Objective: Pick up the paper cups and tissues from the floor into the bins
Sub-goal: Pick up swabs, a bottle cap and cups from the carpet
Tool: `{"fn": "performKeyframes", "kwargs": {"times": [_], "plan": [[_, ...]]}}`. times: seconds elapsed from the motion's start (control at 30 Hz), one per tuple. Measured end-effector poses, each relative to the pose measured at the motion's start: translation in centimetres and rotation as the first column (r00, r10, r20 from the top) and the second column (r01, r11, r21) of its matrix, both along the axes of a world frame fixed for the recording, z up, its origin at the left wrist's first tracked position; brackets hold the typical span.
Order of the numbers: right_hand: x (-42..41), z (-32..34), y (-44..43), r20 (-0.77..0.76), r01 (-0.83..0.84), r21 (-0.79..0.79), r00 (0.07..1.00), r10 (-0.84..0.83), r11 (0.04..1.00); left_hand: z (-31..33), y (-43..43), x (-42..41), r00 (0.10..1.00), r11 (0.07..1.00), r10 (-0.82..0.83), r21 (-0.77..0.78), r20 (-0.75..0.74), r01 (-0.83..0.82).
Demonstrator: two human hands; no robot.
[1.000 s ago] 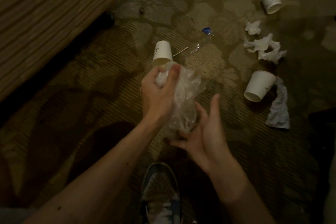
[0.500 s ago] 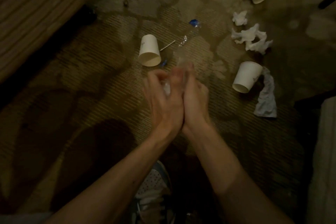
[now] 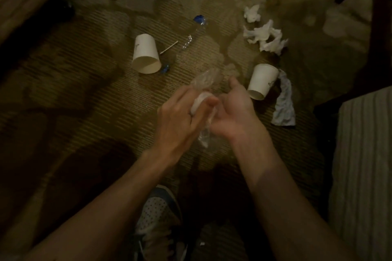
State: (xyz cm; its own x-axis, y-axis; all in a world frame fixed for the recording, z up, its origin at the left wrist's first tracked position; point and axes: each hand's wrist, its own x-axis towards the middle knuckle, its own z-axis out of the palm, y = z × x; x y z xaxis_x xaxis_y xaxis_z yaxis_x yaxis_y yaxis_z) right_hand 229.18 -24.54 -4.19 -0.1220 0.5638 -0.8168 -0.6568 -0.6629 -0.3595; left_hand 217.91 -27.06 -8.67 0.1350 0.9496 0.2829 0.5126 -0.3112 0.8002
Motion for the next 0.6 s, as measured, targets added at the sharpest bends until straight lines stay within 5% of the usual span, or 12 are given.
{"fn": "performKeyframes", "kwargs": {"times": [0.1,0.17,0.27,0.37,0.6], "plan": [[1.4,-0.9,-0.7,0.038,-0.024,0.059,0.999,0.021,0.998,-0.4,0.4,-0.4,0.995,0.999,0.048,0.007,-0.088,-0.048],[3.4,-2.0,-1.0,0.340,-0.087,0.096,0.939,0.049,0.992,-0.6,0.5,-0.6,0.990,0.996,0.080,0.045,-0.119,-0.075],[7.9,-3.8,-0.5,0.805,0.092,0.040,0.587,-0.087,0.995,-0.9,0.6,-0.7,0.990,0.998,0.061,-0.018,-0.130,-0.064],[12.5,-6.5,-0.5,0.965,0.102,-0.044,0.263,0.016,0.994,-1.2,0.6,-0.4,0.991,0.994,0.026,-0.098,-0.132,-0.039],[15.2,-9.5,-0.5,0.937,0.003,-0.214,0.285,0.204,0.977,-1.9,0.6,0.0,0.996,0.981,-0.024,-0.194,-0.083,0.008]]}}
